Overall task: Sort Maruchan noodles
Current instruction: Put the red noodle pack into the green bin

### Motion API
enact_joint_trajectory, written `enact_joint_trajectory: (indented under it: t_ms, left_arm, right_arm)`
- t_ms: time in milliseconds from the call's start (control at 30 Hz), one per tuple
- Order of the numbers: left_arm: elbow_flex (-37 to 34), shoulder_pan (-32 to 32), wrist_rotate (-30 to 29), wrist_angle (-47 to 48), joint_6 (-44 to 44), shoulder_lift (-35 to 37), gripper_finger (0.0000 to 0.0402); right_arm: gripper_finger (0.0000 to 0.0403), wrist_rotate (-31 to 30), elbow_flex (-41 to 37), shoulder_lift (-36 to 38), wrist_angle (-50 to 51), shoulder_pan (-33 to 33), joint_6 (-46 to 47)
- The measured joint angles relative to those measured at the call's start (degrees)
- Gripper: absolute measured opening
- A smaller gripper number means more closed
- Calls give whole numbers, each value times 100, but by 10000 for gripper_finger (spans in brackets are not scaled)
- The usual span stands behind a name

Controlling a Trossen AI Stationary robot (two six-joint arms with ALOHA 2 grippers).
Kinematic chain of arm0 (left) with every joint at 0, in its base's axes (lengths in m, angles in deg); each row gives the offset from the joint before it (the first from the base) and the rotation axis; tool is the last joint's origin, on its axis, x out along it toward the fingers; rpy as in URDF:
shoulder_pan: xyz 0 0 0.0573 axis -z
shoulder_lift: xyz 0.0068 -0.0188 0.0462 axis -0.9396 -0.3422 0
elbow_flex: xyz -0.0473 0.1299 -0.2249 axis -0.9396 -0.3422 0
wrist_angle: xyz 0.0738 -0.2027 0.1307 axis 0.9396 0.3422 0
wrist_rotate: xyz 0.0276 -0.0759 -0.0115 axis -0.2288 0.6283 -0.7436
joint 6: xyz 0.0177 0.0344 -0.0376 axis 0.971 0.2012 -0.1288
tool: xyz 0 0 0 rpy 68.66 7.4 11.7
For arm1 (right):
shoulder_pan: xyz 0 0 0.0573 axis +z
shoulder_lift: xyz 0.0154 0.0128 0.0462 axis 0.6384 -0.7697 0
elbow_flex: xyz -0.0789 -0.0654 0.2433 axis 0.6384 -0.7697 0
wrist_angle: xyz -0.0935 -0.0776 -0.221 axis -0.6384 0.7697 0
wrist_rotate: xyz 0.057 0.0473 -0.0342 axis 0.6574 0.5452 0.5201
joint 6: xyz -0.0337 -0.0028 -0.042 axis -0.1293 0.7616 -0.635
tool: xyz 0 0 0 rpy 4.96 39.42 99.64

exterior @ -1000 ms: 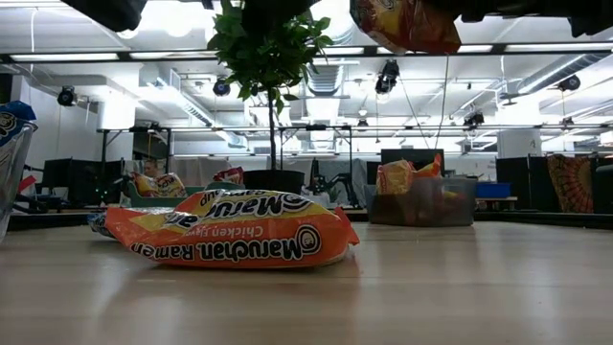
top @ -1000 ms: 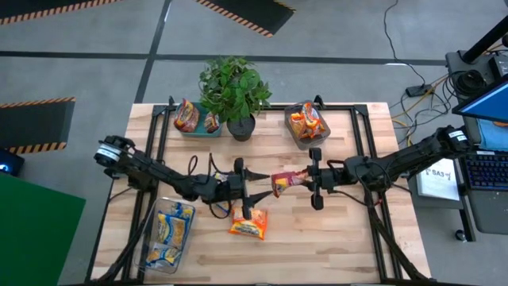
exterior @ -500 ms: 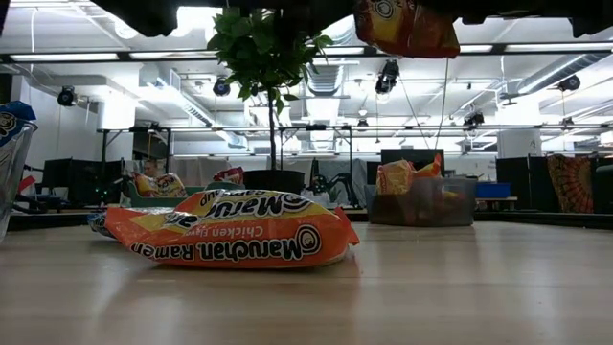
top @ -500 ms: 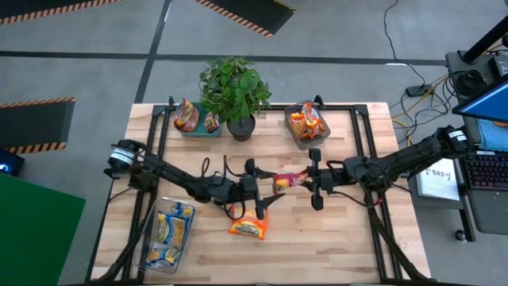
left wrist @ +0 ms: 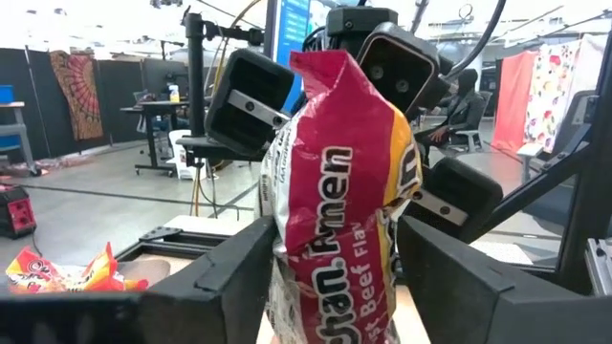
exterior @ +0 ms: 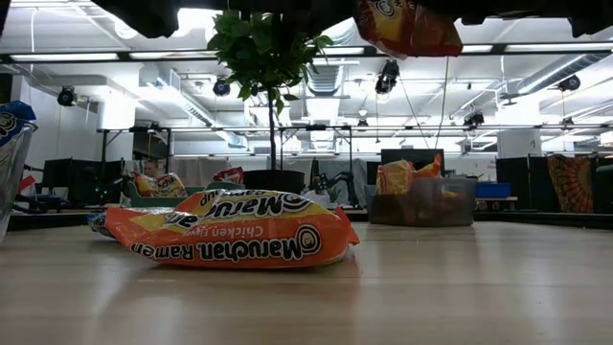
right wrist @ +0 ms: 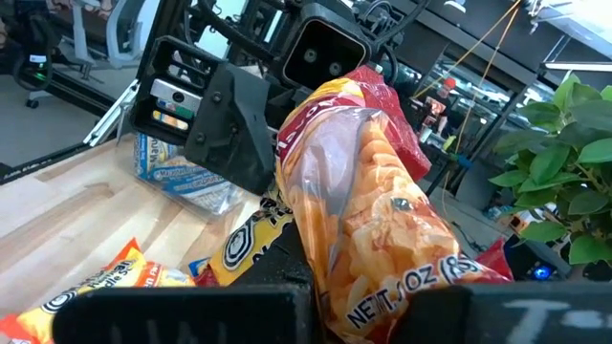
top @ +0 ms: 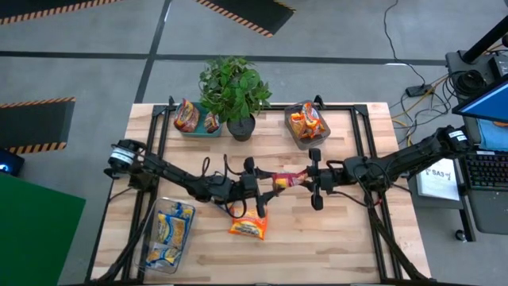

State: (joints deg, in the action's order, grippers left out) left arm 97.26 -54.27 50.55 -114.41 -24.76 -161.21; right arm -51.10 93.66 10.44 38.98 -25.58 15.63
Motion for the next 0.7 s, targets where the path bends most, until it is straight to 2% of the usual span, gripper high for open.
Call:
enact_joint_trajectory:
  t_ms: [300,700]
  left_arm:
    - [0,-44,19,56,-222,0,168]
    - [-2,-96,191,117,-278,-2,211]
  right_arm:
    - [22,0,0,-2,-2,0,0]
    - [22,16,0,-2,-7,-2,4]
